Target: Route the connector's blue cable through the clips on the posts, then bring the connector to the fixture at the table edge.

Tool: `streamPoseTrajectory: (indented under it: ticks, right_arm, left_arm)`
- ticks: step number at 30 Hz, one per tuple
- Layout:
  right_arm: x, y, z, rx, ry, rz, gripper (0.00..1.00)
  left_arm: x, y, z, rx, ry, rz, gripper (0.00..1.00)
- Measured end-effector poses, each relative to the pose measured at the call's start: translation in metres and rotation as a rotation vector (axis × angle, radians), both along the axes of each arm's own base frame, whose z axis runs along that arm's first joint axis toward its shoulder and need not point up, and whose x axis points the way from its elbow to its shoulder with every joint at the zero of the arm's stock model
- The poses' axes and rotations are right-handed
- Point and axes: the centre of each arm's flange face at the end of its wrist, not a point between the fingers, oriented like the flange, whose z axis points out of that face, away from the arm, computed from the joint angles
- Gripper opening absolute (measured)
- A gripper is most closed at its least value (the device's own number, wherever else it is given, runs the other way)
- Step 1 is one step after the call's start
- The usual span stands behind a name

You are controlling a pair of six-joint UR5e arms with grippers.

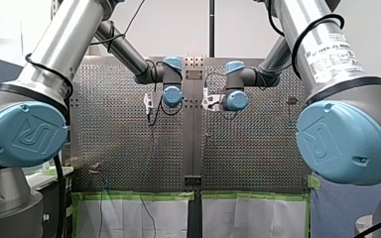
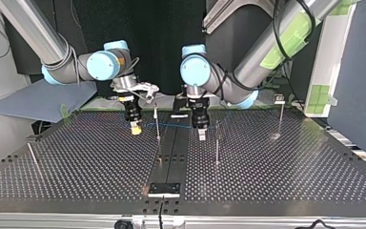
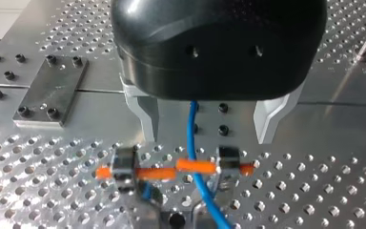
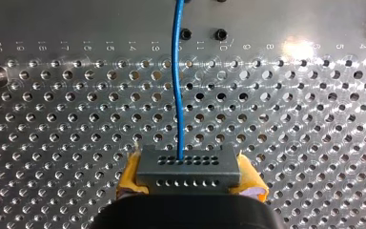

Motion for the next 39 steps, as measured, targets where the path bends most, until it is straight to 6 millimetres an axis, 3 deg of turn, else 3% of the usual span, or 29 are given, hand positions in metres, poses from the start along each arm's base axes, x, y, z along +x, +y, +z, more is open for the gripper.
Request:
streamPoseTrajectory:
  ticks: [6, 7, 8, 9, 10, 11, 12, 13, 30, 39]
  right_arm:
    - [0.000, 0.000, 0.000, 0.001, 0.002, 0.000, 0.00]
    - [0.000, 0.000, 0.000, 0.001, 0.002, 0.000, 0.00]
    - [0.000, 0.000, 0.000, 0.002, 0.003, 0.000, 0.00]
    - [0.000, 0.000, -0.001, 0.002, 0.003, 0.000, 0.00]
    - [0.000, 0.000, -0.001, 0.003, 0.004, 0.000, 0.00]
    - [0.000, 0.000, -0.001, 0.003, 0.004, 0.000, 0.00]
    - [0.000, 0.001, -0.001, 0.004, 0.005, 0.000, 0.00]
    - [0.000, 0.001, -0.001, 0.004, 0.005, 0.000, 0.00]
    - [0.000, 0.002, -0.002, 0.012, 0.012, -0.002, 0.00]
    - [-0.004, 0.004, -0.006, 0.043, 0.030, -0.015, 0.00]
  left_arm:
    - [0.001, -0.001, 0.000, 0.008, -0.001, -0.017, 1.00]
    - [0.001, -0.001, 0.000, 0.012, -0.001, -0.018, 0.89]
    - [0.001, -0.001, 0.000, 0.017, -0.002, -0.019, 0.69]
    - [0.002, -0.001, 0.000, 0.023, -0.004, -0.019, 0.69]
    - [0.002, -0.001, 0.001, 0.026, -0.005, -0.019, 0.48]
    - [0.002, -0.001, 0.001, 0.028, -0.007, -0.018, 0.12]
    - [0.002, -0.001, 0.001, 0.029, -0.009, -0.017, 0.12]
    - [0.003, -0.001, 0.001, 0.029, -0.012, -0.016, 0.00]
    - [0.001, 0.005, -0.001, -0.008, 0.000, 0.028, 0.00]
    - [-0.013, 0.002, -0.020, -0.005, 0.003, 0.010, 0.00]
